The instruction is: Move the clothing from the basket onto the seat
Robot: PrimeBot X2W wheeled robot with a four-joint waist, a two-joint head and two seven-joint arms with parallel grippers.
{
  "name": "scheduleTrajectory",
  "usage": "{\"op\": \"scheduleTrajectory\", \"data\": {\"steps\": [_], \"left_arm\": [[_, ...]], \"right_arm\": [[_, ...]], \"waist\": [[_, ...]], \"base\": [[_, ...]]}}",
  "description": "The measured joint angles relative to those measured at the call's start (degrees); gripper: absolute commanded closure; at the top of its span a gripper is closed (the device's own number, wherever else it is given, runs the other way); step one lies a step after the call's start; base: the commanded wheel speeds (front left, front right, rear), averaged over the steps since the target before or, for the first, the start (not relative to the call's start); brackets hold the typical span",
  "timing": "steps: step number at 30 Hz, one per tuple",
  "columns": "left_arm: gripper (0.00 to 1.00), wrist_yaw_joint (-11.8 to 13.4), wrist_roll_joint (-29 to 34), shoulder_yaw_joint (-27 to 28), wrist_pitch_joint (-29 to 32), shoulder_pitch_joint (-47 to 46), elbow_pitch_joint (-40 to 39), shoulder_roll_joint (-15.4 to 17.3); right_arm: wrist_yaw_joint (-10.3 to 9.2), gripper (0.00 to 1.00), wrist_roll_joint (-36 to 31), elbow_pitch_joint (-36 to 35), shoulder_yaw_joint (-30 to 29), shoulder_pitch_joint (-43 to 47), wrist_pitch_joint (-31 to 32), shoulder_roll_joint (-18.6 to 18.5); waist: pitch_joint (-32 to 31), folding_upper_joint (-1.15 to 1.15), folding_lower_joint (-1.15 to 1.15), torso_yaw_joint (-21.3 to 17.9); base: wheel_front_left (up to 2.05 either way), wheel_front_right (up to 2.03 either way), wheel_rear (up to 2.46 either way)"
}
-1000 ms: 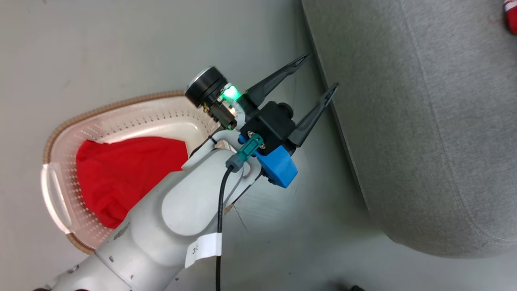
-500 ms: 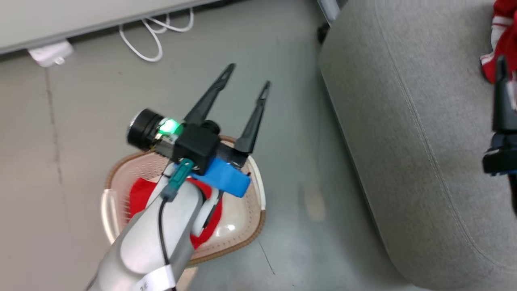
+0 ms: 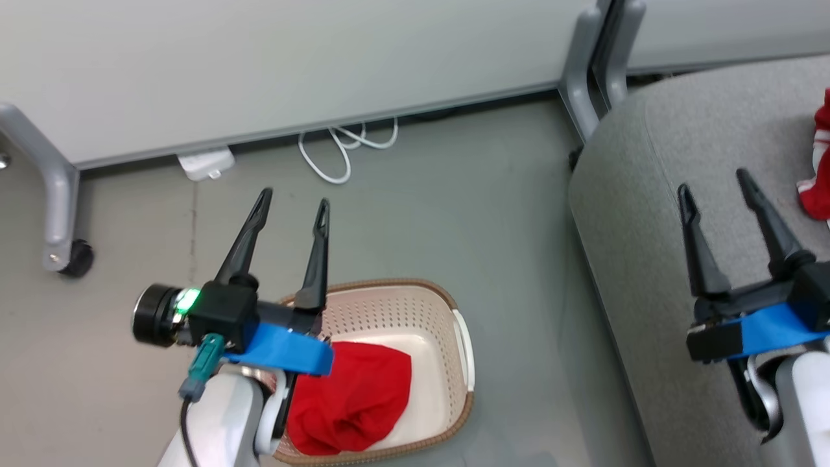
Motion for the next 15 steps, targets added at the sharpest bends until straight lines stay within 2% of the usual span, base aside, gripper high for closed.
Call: {"op": "scheduleTrajectory", "data": {"steps": [8,15], "left_arm": [[0.0,-1.48,1.77,7.53,-0.01,8.18,-1.81,-1.44],[0.0,-3.72,3.26,10.76,-0.01,12.99,-2.13,-3.01]], "right_arm": [[0.0,0.0,0.0,-0.34,-0.4,6.23,0.0,3.12],[0.0,0.0,0.1,0.02,-1.4,11.1,0.0,5.02]], "waist": [[-5.64,0.0,0.0,2.49],[-9.06,0.0,0.0,3.71]], "base": [[0.0,0.0,0.0],[0.0,0.0,0.0]]}}
